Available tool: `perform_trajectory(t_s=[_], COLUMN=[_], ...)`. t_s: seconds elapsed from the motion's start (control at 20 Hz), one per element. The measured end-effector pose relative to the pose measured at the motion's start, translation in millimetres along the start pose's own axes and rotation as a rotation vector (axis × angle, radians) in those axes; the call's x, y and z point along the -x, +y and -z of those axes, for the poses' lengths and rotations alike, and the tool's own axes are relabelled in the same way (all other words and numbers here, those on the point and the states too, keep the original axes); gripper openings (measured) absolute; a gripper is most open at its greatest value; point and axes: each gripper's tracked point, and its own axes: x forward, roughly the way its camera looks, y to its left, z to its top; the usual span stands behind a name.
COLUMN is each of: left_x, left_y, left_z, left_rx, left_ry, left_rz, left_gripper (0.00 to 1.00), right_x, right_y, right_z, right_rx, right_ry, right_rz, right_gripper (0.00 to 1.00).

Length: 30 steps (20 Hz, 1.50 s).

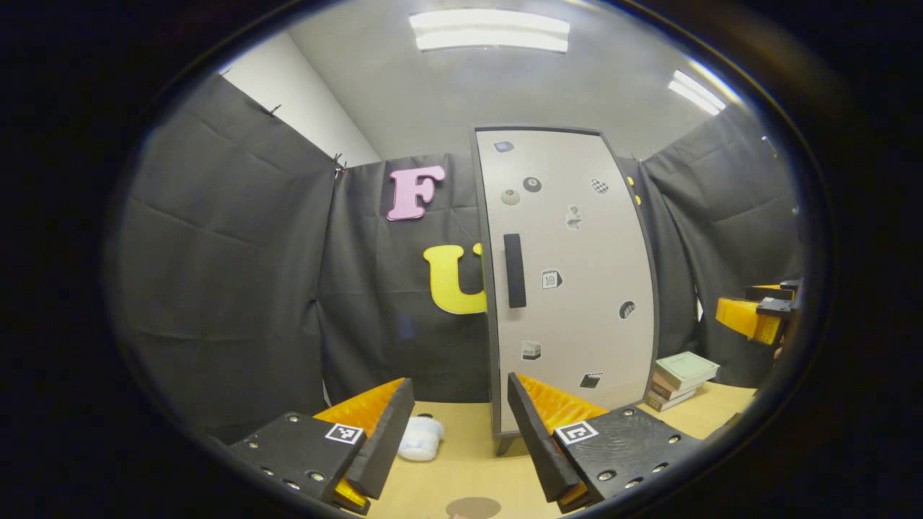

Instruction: Open the cabinet door with the right hand, grasp the bottle in the cabinet with the left hand and place it on the coaster, then close the cabinet door with the right hand.

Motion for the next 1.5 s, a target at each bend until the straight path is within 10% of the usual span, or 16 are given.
perform_trajectory(t_s=[1.5], left_x=[83.9], left_y=[162.4], left_z=[25.6], left_rx=[-0.038], left_ry=[0.072], left_rz=[-0.431], left_gripper=[0.79], right_x=[-134.7], right_y=[171.7], right_z=[-89.3], right_rx=[-0.022], right_ry=[-0.038], right_rz=[-0.315], right_gripper=[0.97])
